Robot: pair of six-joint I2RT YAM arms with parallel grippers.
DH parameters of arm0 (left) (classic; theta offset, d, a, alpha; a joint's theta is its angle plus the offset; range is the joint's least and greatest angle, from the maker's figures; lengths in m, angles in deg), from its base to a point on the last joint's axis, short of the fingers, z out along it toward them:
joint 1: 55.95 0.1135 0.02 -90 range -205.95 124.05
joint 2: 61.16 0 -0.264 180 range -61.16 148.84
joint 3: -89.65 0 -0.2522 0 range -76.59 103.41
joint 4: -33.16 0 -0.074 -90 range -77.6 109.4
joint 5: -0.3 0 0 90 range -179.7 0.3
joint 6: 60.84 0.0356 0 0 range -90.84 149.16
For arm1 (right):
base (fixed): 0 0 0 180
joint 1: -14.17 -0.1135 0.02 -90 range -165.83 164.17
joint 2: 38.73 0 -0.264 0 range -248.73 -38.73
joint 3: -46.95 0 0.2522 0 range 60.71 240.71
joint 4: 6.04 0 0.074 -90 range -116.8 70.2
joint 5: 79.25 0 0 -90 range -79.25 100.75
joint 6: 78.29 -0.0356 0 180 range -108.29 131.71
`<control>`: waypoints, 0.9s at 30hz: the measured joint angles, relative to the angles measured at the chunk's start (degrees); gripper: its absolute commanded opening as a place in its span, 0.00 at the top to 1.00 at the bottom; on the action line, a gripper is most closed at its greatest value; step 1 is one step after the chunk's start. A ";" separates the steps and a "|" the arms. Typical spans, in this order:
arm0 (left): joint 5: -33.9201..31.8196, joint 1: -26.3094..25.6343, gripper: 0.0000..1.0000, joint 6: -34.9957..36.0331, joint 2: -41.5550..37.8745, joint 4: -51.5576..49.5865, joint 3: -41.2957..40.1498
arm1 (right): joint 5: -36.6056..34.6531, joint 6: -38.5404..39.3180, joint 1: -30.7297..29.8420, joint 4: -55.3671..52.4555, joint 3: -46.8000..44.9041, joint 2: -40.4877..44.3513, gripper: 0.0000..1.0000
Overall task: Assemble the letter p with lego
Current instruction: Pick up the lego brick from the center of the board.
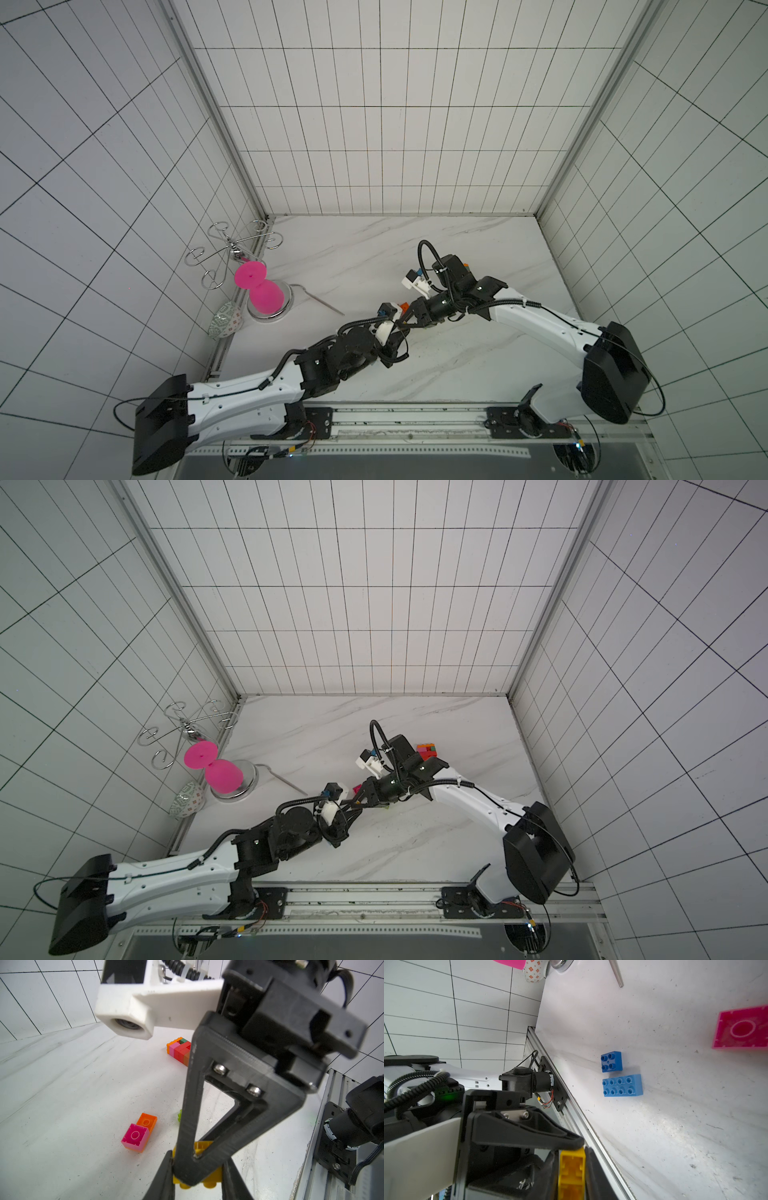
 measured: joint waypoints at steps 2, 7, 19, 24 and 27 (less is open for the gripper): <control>-0.02 -0.02 0.56 -0.26 0.11 -0.04 0.00 | 0.13 0.20 -0.09 0.50 -0.42 0.11 0.96; -0.02 -0.04 0.32 -0.52 0.28 -0.04 0.00 | -0.76 0.42 -0.42 1.36 -2.67 1.18 1.00; -2.43 -0.07 0.02 -1.73 0.15 0.11 0.00 | -6.86 0.52 5.99 2.56 -15.15 13.77 1.00; -6.08 -0.07 0.02 -2.71 -0.83 0.94 -0.76 | -10.95 2.34 11.34 -0.07 -18.14 20.15 1.00; -6.40 1.05 0.02 -3.58 -0.94 0.96 -1.03 | -13.42 3.43 13.64 -1.22 -19.02 22.77 1.00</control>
